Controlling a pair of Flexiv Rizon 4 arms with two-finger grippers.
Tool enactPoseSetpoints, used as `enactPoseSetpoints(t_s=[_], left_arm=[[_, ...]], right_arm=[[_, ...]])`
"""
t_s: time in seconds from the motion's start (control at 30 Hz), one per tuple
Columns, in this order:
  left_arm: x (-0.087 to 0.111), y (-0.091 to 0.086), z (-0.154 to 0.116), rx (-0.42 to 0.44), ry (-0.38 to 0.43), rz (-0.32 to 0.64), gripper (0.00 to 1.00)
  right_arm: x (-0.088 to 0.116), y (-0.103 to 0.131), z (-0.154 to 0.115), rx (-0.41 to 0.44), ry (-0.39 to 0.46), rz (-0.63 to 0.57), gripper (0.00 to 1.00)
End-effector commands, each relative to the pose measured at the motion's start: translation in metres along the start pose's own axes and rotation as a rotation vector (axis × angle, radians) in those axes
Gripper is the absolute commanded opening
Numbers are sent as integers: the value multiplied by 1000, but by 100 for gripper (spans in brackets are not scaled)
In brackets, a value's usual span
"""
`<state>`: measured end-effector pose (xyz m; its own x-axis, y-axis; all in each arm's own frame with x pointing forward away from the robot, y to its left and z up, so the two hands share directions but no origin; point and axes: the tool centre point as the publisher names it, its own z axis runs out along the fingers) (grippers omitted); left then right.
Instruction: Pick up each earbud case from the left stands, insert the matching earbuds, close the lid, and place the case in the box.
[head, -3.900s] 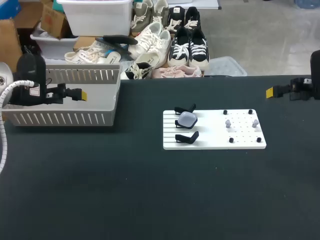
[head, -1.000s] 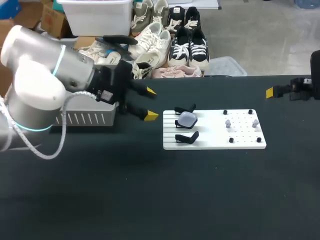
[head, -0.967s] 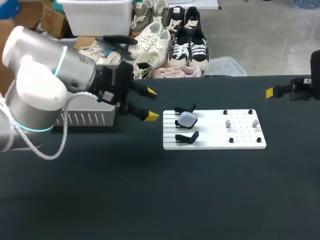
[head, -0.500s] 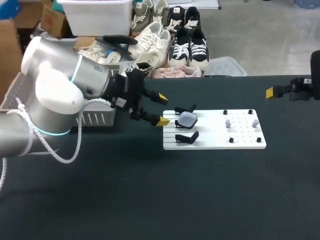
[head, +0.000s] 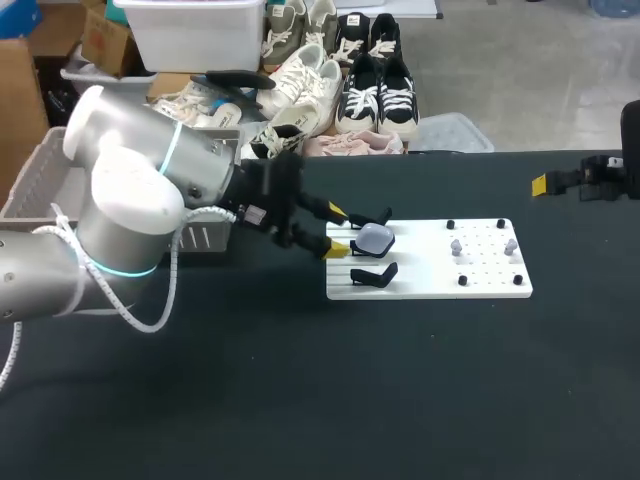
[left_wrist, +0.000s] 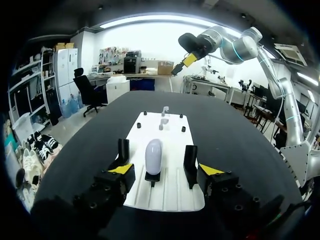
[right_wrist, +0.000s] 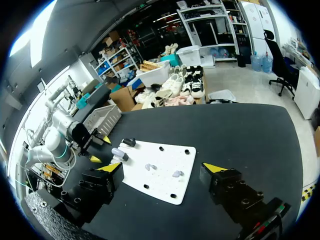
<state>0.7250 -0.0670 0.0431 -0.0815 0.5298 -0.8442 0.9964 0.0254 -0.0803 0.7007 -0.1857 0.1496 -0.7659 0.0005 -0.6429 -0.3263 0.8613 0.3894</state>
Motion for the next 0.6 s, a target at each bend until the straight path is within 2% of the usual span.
enactPoseSetpoints(t_s=[0.03,0.23,0.33,0.6], left_arm=[[1,10,10,13,3,-2,80],[-2,13,16,19,-4,-3,73],[0,12,21,26,-4,-3,65],[0,13,27,31,-10,-17,65]], right_arm=[[0,-1,0,-4,1,-1,100],[0,-1,0,-4,1,-1,100],[0,-1,0,-4,1,-1,100],[0,-1,0,-4,1,-1,100]])
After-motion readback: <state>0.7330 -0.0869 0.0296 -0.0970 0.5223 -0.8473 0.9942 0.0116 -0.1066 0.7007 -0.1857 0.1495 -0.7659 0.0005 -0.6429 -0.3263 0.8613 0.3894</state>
